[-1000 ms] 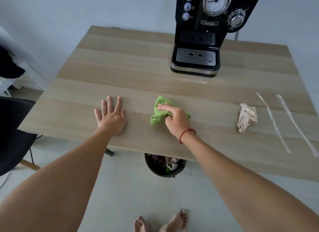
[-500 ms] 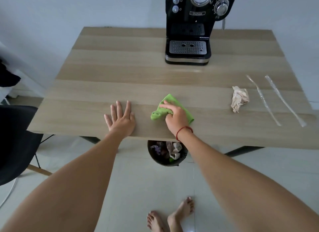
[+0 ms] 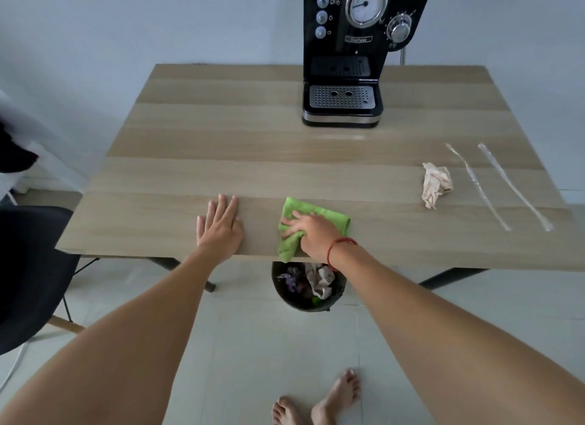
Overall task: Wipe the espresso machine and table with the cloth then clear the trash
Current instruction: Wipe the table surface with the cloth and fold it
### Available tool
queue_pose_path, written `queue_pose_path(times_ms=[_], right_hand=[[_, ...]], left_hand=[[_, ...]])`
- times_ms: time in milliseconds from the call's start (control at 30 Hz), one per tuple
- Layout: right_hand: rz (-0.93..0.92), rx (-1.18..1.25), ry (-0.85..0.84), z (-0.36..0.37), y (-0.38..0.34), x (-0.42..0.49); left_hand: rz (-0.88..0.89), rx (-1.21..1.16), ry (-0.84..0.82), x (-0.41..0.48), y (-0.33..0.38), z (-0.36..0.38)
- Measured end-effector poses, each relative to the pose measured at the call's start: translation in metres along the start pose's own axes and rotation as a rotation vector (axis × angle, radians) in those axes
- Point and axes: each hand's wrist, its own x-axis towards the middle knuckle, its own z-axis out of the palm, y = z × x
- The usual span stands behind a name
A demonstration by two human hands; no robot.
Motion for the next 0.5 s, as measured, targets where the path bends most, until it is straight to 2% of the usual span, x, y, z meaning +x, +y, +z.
queue_pose_path(times_ms=[100,167,233,300,400,500], right_hand=[[0.054,0.144,0.175,-0.016,0.009,-0.006],[0.088,0.161,0.366,-0.028,0.007,0.004],[0.048,0.13,0.459,-0.03,-0.005,0.023],[0.0,0.07,0.378,-0.018,-0.025,0.047],[-0.032,-0.082,0.141,0.011,-0.051,0.072],[-0.071,-0.134,0.09,0.026,-0.052,0.071]], left_hand=[[-0.119,-0.003,0.053,0.0,-0.007,-0.002],[-0.163,0.028,0.051,0.002,-0.009,0.001],[-0.167,0.029,0.029,0.004,-0.009,0.002],[-0.17,0.02,0.012,0.004,-0.01,0.002],[-0.167,0.027,-0.009,0.005,-0.013,0.0],[-0.162,0.024,-0.028,0.008,-0.013,-0.003]])
